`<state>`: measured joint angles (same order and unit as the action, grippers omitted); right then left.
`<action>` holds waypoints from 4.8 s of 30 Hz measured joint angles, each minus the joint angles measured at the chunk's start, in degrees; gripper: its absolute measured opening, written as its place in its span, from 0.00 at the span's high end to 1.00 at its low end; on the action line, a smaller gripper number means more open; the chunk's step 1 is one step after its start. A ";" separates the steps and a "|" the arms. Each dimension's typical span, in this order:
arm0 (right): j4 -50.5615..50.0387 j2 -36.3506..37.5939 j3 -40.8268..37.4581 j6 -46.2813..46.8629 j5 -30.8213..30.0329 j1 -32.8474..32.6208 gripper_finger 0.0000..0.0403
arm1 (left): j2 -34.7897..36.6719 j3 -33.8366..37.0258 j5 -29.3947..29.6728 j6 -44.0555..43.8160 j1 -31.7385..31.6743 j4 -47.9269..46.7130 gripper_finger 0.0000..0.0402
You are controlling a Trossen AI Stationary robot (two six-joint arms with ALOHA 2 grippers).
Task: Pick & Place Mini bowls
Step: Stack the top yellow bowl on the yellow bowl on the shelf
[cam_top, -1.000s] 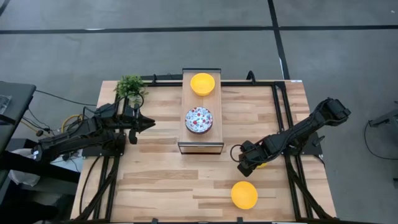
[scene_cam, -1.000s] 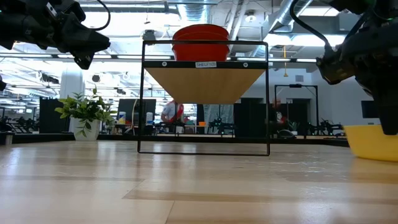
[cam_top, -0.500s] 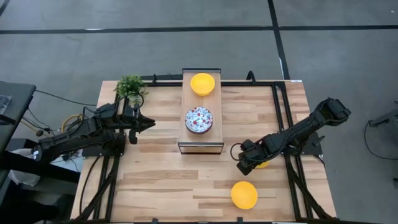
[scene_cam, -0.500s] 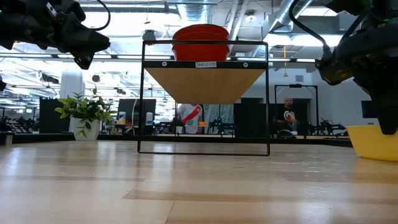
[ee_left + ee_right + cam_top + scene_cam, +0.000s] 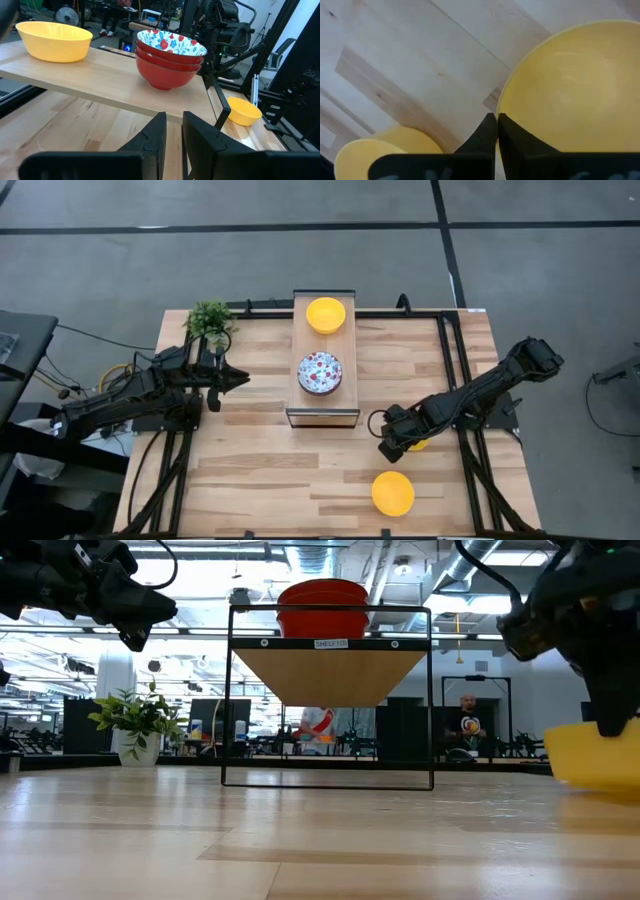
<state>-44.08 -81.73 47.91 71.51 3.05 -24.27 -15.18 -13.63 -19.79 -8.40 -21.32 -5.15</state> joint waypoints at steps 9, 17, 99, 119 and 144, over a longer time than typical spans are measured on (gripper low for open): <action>-9.07 0.00 7.83 -1.69 -0.31 0.28 1.00 | 0.00 0.00 0.01 0.00 0.01 0.02 0.84; -19.04 0.00 17.60 -2.56 -3.59 1.09 1.00 | 0.00 0.00 0.02 0.00 0.02 0.04 0.84; -33.37 -38.03 87.01 -90.09 -12.03 43.49 1.00 | 0.13 9.18 -5.57 -1.31 0.07 16.85 0.84; -35.52 -40.17 86.91 -92.99 -11.54 42.70 1.00 | 0.13 9.25 -5.57 -1.33 0.07 17.18 0.84; -38.39 -40.46 86.91 -96.17 -9.91 41.97 1.00 | 0.13 9.25 -5.57 -0.90 0.05 17.40 0.84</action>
<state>-82.47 -122.19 134.82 -24.66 -6.86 17.69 -15.05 -4.38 -25.36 -9.30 -21.28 12.26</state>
